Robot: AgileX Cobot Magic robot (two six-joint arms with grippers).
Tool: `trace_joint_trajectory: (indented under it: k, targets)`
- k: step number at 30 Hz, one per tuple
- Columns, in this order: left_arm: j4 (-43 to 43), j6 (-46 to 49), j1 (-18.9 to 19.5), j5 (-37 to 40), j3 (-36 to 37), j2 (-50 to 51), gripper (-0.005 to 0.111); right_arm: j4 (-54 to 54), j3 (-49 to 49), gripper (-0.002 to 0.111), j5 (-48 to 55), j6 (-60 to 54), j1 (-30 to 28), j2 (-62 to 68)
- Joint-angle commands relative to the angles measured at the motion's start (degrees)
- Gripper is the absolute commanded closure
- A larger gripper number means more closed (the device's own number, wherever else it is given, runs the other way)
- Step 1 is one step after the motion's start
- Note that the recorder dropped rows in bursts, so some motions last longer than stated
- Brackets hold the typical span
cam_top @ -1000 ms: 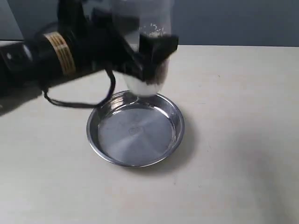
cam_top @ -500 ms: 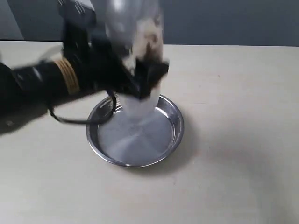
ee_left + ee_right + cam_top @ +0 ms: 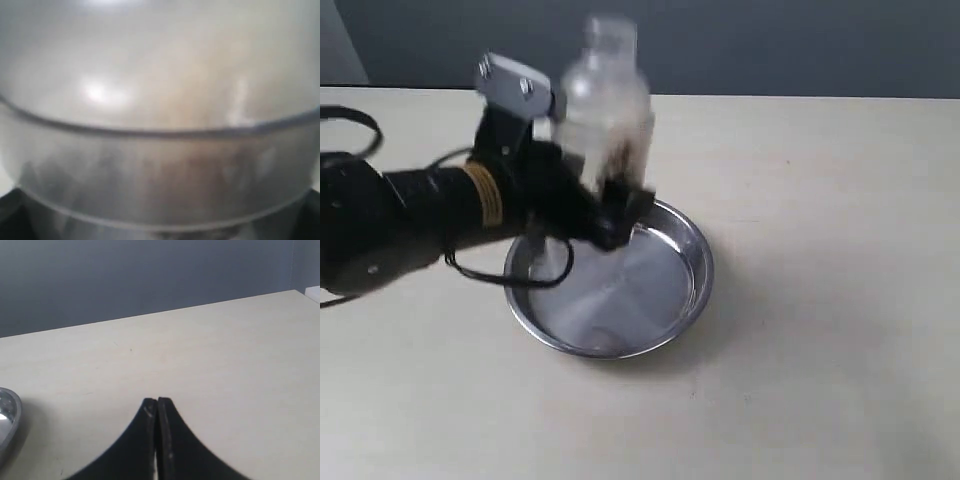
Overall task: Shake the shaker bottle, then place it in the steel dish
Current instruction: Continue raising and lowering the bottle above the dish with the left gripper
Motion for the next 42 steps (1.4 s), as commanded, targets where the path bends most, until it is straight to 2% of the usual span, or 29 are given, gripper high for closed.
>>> trace_joint_trajectory:
  k: [1,4,7,9,12,15,18,20,21,23,24,26,29,31,33,38,42]
  targets:
    - [0.05,-0.87,-0.45,-6.13,-3.88,-7.89,0.106,-0.03,0.07,0.109,-0.38,-0.11,-0.18,-0.27]
    - [-0.36,0.55,-0.76,-6.88,-4.64,-10.47,0.106,-0.03,0.07,0.109,-0.38,-0.11,-0.18,-0.27]
    - [-5.37,4.25,-0.61,-3.96,-1.6,-2.05,0.106,-0.03,0.07,0.109,-0.38,-0.11,-0.18,-0.27]
    - [-6.1,2.77,-0.26,-3.29,-1.42,2.38,0.106,-0.03,0.07,0.109,-0.38,-0.11,-0.18,-0.27]
    - [1.0,-2.04,-0.81,-7.56,-3.25,-2.82,0.106,-0.03,0.07,0.109,-0.38,-0.11,-0.18,-0.27]
    - [1.7,0.22,-0.81,-10.47,-8.19,-9.38,0.106,-0.03,0.07,0.109,-0.38,-0.11,-0.18,-0.27]
    - [1.81,0.81,-0.81,-2.13,-8.81,-9.42,0.106,-0.03,0.07,0.109,-0.38,-0.11,-0.18,-0.27]
    - [-1.37,0.44,-0.48,2.61,-3.43,1.39,0.106,-0.03,0.07,0.109,-0.38,-0.11,-0.18,-0.27]
    - [-1.57,-1.25,-0.33,4.19,-3.37,2.48,0.106,-0.03,0.07,0.109,-0.38,-0.11,-0.18,-0.27]
    - [2.07,-3.25,-1.49,2.4,-4.97,-2.9,0.106,-0.03,0.07,0.109,-0.38,-0.11,-0.18,-0.27]
    - [4.92,-3.36,-1.49,-1.88,-6.62,-8.45,0.106,-0.03,0.07,0.109,-0.38,-0.11,-0.18,-0.27]
    - [5.55,-3.08,-1.49,-3.98,-6.88,-11.96,0.106,-0.03,0.07,0.109,-0.38,-0.11,-0.18,-0.27]
    - [4.36,-0.09,-1.12,-0.25,-3.12,-4.22,0.106,-0.03,0.07,0.109,-0.38,-0.11,-0.18,-0.27]
    - [2.6,-1.91,-0.69,-0.15,-1.89,1.66,0.106,-0.03,0.07,0.109,-0.38,-0.11,-0.18,-0.27]
    - [3.77,-4.91,-1.34,-0.73,-2.74,-0.19,0.106,-0.03,0.07,0.109,-0.38,-0.11,-0.18,-0.27]
    - [7.9,-4.95,-1.47,-4.04,-7.08,-10.02,0.106,-0.03,0.07,0.109,-0.38,-0.11,-0.18,-0.27]
    - [6.77,-4.84,-1.47,-1.76,-2.42,-1.95,0.106,-0.03,0.07,0.109,-0.38,-0.11,-0.18,-0.27]
